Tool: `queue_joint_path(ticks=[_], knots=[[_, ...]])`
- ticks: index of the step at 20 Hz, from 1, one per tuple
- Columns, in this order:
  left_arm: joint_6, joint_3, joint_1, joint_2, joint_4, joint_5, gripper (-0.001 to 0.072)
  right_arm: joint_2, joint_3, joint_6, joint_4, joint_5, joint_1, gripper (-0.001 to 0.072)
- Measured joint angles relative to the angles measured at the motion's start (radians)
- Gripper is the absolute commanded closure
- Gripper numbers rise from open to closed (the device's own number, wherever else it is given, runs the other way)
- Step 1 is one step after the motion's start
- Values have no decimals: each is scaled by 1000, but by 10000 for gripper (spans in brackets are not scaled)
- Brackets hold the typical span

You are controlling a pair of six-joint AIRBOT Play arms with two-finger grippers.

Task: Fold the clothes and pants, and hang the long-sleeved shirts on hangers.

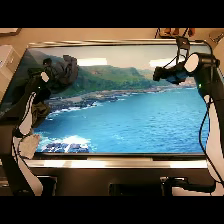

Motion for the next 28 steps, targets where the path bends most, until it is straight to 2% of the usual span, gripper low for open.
queue_joint_path(ticks=[1, 5, 10, 15, 18, 22, 26, 27, 28], knots=[[-1, 0, 0, -3, -1, -1, 685, 0, 0, 0, 0, 7, 0, 44], [-18, 31, -8, 31, -50, -40, 687, 10, 0, -19, 0, 35, 0, 43], [107, 54, -85, 324, -143, 30, 687, 98, 22, -34, -126, -16, 0, 26], [192, 1, -290, 693, -183, 33, 687, 251, 100, 43, -329, -61, 0, 26], [208, -35, -447, 812, -188, 0, 687, 353, 135, 66, -401, -69, 0, 27], [138, -129, -596, 855, -111, -105, 686, 449, 149, 77, -435, -18, 0, 31], [60, -374, -633, 813, -59, -201, 685, 440, 121, 80, -394, 212, 0, 40], [52, -442, -635, 784, -59, -196, 640, 423, 92, 80, -373, 264, 0, 27], [47, -491, -634, 750, -63, -195, 335, 404, 57, 80, -350, 297, 0, 15]])
